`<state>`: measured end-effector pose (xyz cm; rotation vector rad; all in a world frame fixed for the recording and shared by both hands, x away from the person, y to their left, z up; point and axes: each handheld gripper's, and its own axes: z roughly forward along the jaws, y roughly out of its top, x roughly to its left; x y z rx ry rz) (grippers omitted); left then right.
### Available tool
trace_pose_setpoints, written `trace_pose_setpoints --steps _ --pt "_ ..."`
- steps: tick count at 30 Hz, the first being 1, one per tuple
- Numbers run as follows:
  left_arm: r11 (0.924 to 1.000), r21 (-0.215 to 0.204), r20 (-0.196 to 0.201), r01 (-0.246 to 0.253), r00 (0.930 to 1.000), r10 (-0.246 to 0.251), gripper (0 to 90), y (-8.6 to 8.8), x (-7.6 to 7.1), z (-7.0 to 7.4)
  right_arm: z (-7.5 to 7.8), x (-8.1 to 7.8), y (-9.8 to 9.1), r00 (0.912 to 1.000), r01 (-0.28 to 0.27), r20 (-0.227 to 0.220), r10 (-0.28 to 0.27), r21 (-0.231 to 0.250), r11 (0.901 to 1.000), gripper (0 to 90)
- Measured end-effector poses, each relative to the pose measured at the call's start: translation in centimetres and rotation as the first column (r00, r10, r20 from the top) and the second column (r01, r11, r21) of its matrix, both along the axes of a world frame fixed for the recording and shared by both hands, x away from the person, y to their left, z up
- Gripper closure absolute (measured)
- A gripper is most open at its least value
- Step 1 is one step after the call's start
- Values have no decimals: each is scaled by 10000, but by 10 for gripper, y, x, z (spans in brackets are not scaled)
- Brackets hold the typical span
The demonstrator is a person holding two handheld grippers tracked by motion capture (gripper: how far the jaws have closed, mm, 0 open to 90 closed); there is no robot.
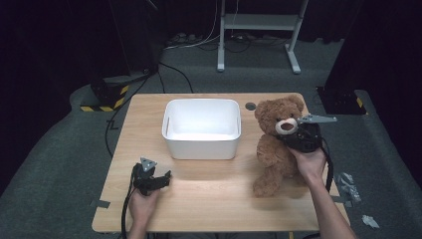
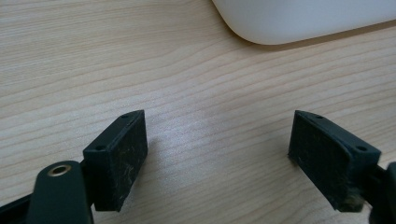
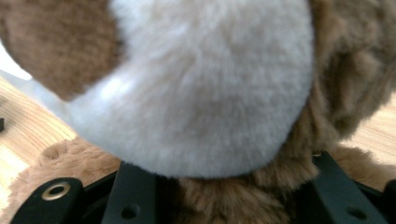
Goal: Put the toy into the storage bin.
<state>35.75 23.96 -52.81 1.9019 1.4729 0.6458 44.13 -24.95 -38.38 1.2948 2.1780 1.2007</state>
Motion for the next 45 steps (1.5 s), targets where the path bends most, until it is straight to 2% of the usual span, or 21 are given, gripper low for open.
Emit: trace_pose_setpoints --steps 11,19,38,45 --pt "10000 -2 14 -10 10000 10 197 0 0 0 11 -10 -4 9996 -14 275 6 259 9997 592" --pt "10000 -33 40 -28 10000 28 199 0 0 0 22 -13 -1 9986 -290 447 268 475 9984 583" --pt "9999 -97 31 -70 10000 71 199 -1 0 0 54 -14 20 9912 -925 1018 841 809 9924 572" --pt "9999 -104 14 -91 10000 92 199 -1 0 0 66 -11 30 9873 -1224 1098 1146 671 9902 562"
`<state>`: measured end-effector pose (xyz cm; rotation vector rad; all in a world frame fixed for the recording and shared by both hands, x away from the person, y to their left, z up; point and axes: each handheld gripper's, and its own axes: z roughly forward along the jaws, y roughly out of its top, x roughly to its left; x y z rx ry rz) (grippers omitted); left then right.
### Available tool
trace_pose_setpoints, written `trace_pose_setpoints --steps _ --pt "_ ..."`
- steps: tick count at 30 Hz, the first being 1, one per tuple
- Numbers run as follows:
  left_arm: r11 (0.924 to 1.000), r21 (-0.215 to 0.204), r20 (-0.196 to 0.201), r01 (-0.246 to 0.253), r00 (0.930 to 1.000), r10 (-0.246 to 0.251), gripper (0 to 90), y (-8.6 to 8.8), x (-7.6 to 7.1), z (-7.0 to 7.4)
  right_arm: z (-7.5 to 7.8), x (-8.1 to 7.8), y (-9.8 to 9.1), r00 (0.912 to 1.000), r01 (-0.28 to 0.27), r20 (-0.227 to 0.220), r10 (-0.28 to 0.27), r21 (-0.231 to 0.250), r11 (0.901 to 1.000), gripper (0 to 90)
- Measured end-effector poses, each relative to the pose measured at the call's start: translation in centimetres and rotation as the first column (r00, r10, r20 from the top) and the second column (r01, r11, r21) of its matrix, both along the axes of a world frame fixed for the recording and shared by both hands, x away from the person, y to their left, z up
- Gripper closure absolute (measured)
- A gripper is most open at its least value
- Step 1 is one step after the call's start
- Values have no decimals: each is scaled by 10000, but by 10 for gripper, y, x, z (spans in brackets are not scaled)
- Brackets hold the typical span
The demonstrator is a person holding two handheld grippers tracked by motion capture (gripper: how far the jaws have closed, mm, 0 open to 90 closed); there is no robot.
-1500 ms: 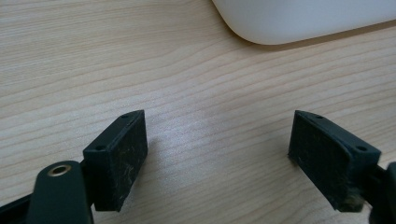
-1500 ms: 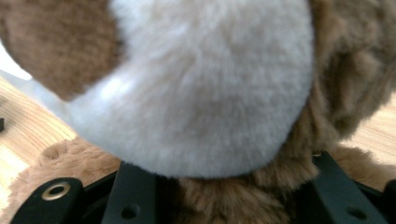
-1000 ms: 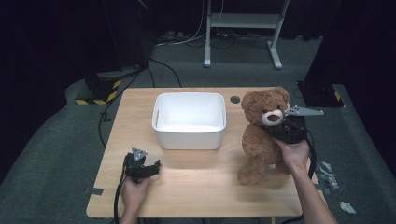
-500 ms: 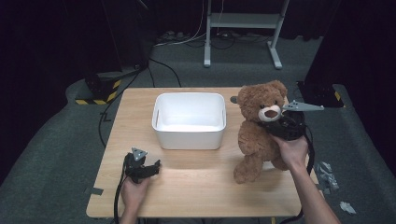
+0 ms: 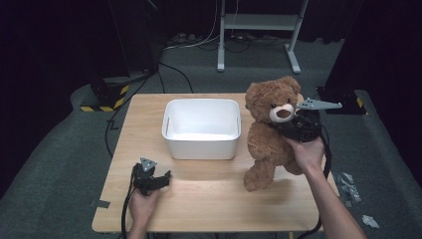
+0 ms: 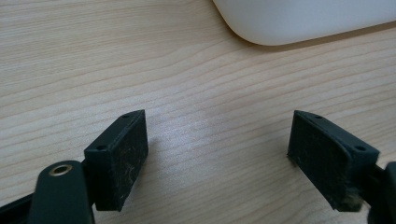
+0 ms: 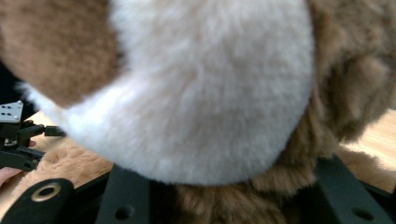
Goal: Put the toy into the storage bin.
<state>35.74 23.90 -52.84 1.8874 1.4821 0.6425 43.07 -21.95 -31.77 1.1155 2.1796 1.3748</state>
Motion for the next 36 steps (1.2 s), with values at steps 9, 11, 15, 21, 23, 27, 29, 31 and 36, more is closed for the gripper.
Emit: trace_pose_setpoints --steps 9,11,15,21,23,27,29,31,36 --pt "10000 0 2 1 10000 -1 199 0 0 0 15 5 11 9996 -281 102 279 161 9995 548" --pt "10000 3 3 1 10000 -1 199 0 0 0 20 8 15 9992 -380 88 378 139 9992 547" --pt "10000 61 7 40 10000 -40 199 0 0 0 31 13 22 9985 -518 152 517 97 9986 547" --pt "10000 69 8 58 10000 -59 199 1 0 0 38 18 32 9976 -675 173 670 299 9973 547" --pt "10000 67 7 55 10000 -55 199 1 0 0 40 19 35 9970 -741 229 735 266 9969 548" --pt "10000 65 8 54 10000 -54 199 1 0 0 45 21 43 9958 -862 317 854 260 9959 550" --pt "10000 68 7 56 10000 -56 199 1 0 0 47 23 46 9959 -871 281 861 337 9956 549" --pt "10000 70 6 59 10000 -59 199 1 0 0 49 26 48 9959 -873 288 860 444 9952 547" --pt "9999 76 7 67 10000 -67 199 1 0 0 55 31 55 9953 -934 320 917 539 9942 543"
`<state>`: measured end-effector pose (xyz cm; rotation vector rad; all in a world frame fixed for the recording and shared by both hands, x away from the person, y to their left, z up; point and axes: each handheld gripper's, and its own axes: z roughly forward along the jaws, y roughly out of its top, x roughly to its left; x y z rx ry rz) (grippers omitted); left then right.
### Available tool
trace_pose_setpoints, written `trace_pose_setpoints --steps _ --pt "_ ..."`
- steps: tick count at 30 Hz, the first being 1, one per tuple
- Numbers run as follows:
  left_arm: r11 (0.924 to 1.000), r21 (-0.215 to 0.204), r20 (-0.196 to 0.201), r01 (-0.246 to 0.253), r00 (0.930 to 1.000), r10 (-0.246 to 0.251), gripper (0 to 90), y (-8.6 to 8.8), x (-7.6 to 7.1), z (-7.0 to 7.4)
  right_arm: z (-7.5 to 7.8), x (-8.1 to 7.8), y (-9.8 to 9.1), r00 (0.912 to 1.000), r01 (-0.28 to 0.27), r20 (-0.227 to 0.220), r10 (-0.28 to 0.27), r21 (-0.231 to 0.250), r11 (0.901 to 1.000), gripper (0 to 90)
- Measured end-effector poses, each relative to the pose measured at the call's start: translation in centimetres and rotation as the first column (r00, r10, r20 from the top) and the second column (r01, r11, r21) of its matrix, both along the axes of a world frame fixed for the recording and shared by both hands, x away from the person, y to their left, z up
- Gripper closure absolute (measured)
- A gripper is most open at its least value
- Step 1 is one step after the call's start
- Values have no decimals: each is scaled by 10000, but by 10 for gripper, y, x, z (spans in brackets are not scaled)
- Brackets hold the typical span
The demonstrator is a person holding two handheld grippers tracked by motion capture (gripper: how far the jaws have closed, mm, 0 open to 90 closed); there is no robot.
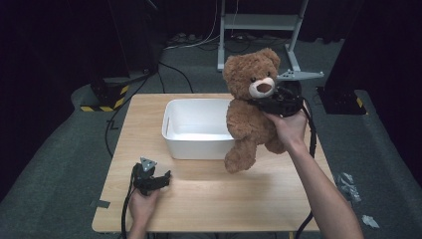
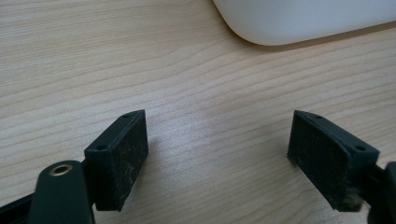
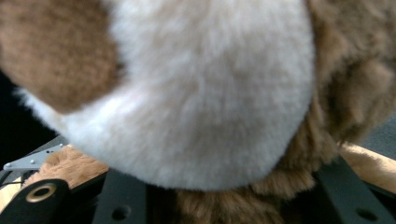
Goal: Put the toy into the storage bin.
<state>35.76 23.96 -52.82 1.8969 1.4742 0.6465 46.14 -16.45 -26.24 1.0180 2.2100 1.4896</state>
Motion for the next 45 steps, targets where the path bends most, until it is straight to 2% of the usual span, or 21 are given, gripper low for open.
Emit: trace_pose_setpoints --steps 17,27,40,45 --pt "10000 -24 39 -10 10000 11 202 0 0 0 15 13 23 10000 -82 9 82 208 9997 529" --pt "10000 -7 35 -75 10000 75 204 0 0 0 16 21 41 10000 -44 34 44 0 10000 517" --pt "10000 -21 -15 -73 10000 73 204 0 0 0 15 31 69 9999 -143 -81 144 121 9998 506" --pt "10000 -49 32 -75 10000 75 205 0 0 0 15 35 79 9999 -153 5 153 137 9998 507"
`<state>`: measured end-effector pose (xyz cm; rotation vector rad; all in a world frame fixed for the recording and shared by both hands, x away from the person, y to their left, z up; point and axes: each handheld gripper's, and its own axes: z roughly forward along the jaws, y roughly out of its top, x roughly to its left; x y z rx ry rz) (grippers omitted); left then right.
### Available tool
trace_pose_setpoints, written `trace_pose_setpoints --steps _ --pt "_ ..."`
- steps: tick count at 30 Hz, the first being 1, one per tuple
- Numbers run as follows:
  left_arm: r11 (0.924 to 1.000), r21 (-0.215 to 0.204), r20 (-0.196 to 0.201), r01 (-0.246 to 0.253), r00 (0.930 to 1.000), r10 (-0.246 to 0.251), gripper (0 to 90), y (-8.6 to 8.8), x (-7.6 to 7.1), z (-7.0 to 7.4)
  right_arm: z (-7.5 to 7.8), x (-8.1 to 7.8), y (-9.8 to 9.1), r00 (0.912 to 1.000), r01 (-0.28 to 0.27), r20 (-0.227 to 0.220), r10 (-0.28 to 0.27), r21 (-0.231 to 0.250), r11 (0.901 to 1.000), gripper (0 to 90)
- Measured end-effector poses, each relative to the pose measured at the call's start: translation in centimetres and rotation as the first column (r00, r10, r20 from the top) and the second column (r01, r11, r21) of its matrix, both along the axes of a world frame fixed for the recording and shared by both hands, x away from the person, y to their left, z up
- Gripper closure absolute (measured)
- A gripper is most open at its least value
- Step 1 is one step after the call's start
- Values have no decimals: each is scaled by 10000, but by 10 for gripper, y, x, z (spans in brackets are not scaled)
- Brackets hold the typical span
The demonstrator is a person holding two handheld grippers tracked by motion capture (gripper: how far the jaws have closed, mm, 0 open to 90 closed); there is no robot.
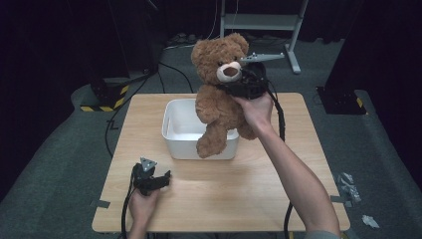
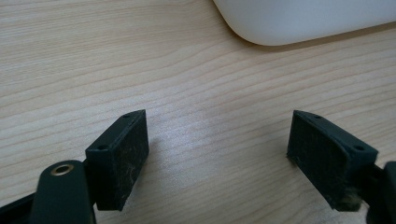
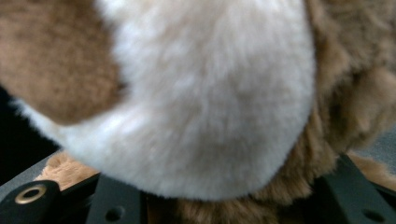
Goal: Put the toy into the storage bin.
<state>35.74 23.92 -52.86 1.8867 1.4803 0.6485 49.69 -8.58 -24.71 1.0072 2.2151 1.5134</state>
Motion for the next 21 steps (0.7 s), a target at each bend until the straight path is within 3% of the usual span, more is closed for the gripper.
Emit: trace_pose_setpoints --steps 8,21 --pt "10000 3 1 -10 10000 10 207 0 0 0 3 6 10 10000 38 42 -40 353 9994 507" --pt "10000 5 1 -8 10000 8 208 0 0 0 -5 21 30 9994 337 5 -337 354 9988 490"
